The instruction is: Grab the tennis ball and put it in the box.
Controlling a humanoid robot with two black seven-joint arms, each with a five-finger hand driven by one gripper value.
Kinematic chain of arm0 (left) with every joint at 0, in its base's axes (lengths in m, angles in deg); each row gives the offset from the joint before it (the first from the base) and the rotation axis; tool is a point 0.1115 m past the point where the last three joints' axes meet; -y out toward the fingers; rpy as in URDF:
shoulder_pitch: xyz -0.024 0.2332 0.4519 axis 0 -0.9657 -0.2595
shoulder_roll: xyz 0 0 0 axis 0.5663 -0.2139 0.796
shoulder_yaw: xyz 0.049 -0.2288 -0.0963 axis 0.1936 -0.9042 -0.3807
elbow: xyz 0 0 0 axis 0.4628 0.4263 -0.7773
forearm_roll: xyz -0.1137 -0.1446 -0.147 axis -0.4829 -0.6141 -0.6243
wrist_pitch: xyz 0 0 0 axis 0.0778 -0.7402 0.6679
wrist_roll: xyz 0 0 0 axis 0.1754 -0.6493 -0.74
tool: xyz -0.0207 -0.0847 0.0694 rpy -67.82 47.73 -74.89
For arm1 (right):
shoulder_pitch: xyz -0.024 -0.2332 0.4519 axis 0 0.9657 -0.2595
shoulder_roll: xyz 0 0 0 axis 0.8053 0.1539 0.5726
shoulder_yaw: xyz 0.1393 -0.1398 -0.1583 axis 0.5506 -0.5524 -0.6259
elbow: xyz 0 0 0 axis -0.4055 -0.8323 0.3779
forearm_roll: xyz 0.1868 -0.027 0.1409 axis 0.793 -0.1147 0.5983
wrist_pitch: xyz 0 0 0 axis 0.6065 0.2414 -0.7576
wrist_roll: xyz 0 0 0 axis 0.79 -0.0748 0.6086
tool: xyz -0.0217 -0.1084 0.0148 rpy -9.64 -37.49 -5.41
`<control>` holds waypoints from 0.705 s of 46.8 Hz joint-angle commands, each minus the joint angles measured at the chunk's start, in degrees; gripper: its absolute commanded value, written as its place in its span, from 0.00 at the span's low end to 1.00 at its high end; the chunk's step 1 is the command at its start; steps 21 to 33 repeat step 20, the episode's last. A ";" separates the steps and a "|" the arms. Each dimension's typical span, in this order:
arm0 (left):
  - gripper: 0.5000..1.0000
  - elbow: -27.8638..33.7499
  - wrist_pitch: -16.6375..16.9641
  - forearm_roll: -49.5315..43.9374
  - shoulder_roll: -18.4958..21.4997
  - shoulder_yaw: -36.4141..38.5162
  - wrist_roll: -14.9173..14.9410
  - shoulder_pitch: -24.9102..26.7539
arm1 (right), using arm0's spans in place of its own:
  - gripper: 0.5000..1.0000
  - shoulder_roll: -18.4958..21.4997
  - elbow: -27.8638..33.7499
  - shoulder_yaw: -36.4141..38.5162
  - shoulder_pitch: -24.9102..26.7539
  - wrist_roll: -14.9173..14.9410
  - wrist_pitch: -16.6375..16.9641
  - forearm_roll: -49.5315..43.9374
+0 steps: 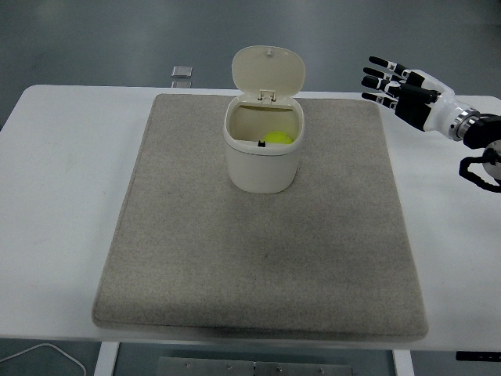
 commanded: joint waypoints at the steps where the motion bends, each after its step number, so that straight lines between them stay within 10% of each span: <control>1: 0.98 0.00 0.01 0.00 0.00 0.00 0.00 -0.09 | 0.86 0.07 0.00 0.04 0.01 0.00 -0.30 0.00; 33: 0.98 0.00 0.01 0.00 0.00 0.00 0.00 0.00 | 0.86 1.83 0.09 -0.05 0.10 0.00 -0.74 0.00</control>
